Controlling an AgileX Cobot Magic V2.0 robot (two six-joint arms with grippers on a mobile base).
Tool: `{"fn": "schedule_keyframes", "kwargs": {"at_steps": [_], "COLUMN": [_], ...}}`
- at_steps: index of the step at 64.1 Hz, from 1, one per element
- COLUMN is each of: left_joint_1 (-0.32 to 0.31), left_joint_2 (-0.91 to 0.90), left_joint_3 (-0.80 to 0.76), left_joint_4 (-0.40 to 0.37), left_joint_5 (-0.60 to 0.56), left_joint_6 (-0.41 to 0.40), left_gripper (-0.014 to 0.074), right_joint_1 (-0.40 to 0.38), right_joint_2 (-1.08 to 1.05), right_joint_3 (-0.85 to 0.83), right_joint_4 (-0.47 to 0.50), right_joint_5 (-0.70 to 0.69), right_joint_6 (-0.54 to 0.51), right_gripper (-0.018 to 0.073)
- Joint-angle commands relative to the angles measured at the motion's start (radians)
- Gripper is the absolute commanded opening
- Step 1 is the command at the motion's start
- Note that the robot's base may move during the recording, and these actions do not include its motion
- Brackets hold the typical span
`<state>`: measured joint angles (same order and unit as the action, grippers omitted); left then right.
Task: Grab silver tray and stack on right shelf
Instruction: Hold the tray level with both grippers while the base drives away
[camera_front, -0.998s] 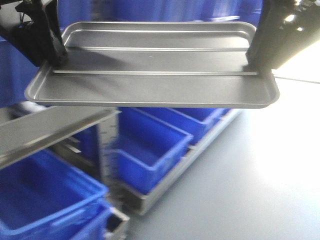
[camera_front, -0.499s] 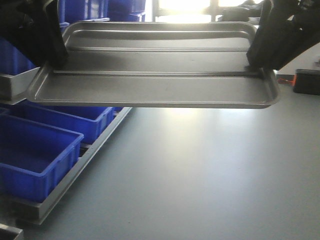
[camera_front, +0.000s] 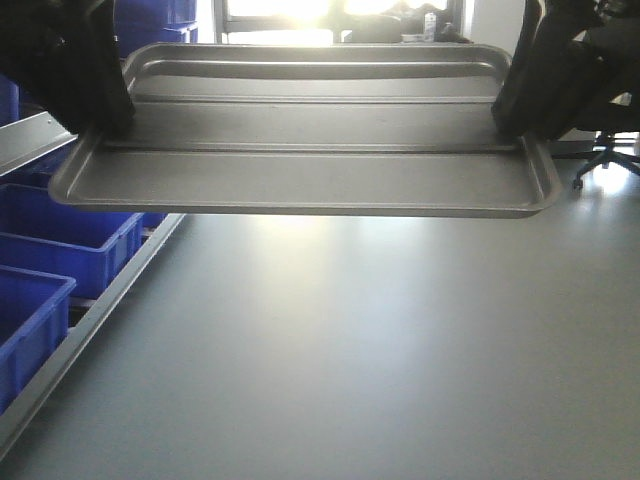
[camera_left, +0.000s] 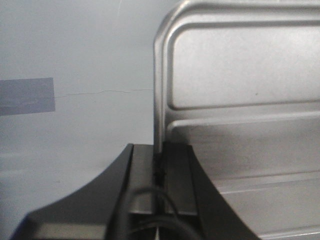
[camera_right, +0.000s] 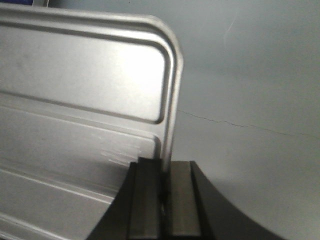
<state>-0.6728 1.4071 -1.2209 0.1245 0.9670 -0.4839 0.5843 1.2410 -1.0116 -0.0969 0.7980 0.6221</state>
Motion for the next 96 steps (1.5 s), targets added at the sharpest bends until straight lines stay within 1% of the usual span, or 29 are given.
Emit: {"fn": "schedule_keyframes", "kwargs": {"at_steps": [1,96], "left_joint_1": [-0.004,-0.004], "left_joint_2": [-0.037,-0.035], "left_joint_3": [-0.03,-0.03], "left_joint_4": [0.037,0.026], "left_joint_5": [0.0,0.0], "left_joint_6": [0.01,0.01], "left_gripper": [-0.0093,-0.0093], "right_joint_1": [-0.004,-0.004], "right_joint_2": [-0.03,-0.03], "right_joint_3": [-0.035,-0.035], "right_joint_4": [-0.038,-0.038], "right_joint_5": [-0.036,-0.036], "right_joint_6": [-0.016,-0.016], "right_gripper": [0.0056,0.0056]}}
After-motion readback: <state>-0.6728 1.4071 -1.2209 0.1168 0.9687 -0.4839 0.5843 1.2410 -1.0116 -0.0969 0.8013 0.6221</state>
